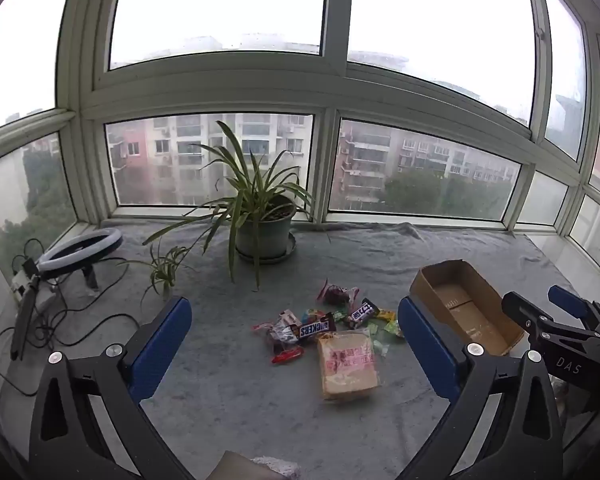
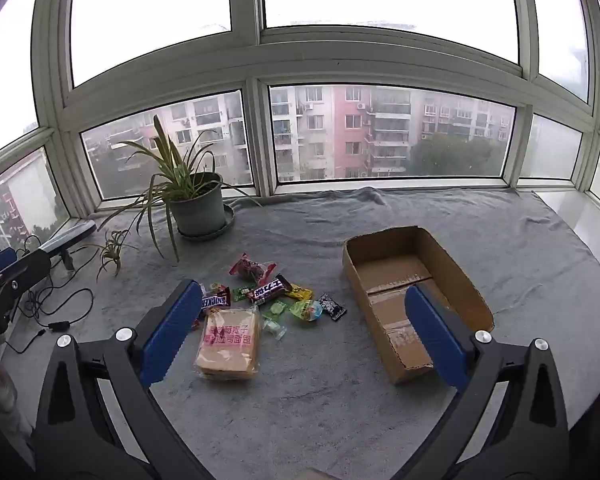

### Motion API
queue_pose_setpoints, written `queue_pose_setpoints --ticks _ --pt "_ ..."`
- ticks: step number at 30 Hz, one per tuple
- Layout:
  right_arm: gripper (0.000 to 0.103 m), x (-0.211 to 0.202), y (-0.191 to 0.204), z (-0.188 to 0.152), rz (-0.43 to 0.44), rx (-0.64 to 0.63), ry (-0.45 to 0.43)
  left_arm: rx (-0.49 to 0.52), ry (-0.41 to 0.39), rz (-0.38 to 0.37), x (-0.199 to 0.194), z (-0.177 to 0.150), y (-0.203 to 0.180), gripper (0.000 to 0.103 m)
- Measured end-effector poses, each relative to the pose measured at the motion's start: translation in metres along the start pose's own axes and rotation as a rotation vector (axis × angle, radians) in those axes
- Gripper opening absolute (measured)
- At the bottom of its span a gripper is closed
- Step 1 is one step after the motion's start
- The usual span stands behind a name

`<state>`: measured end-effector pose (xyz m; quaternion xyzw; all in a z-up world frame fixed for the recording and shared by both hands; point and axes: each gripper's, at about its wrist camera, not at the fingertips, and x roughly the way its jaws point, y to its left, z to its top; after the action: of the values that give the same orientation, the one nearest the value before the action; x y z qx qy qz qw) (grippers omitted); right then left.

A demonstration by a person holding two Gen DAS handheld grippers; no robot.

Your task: Organize snacks

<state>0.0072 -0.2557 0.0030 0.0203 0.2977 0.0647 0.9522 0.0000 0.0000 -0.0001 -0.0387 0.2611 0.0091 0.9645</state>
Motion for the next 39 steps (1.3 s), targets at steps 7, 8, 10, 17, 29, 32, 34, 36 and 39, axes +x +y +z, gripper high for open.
queue_pose_setpoints --ticks 7,8,10,17,29,32,34,36,39 --pt "0.103 0.002 0.001 -0.002 -0.005 -0.004 0.005 -0.015 0.025 -0.028 0.002 -0.004 0.005 0.102" --pt "0.103 0.002 0.003 -0.001 -0.007 -0.006 0.004 -0.017 0.025 -0.024 0.005 -0.005 0.005 0.102" --pt "0.103 0.002 0.006 -0.001 -0.008 -0.009 0.003 -0.011 0.018 -0.024 0.002 -0.004 0.003 0.102" --pt "0.103 0.001 0.003 -0.004 -0.009 -0.008 0.001 -0.016 0.027 -0.021 0.004 -0.002 0.003 0.102" --pt "0.103 0.003 0.004 -0.006 -0.015 -0.015 0.014 -0.018 0.030 -0.025 0.006 -0.003 0.003 0.102" --pt "0.103 0.004 0.004 -0.007 -0.016 -0.009 0.020 -0.014 0.032 -0.028 0.007 -0.003 0.002 0.102" --pt "0.103 0.004 0.004 -0.007 -0.018 -0.012 0.018 -0.011 0.034 -0.029 0.008 -0.004 0.001 0.102" --pt "0.103 0.005 0.004 -0.008 -0.019 -0.010 0.020 -0.009 0.035 -0.031 0.009 -0.004 0.000 0.102" --pt "0.103 0.006 0.002 -0.010 -0.020 -0.008 0.022 -0.004 0.037 -0.036 0.009 -0.004 -0.002 0.102"
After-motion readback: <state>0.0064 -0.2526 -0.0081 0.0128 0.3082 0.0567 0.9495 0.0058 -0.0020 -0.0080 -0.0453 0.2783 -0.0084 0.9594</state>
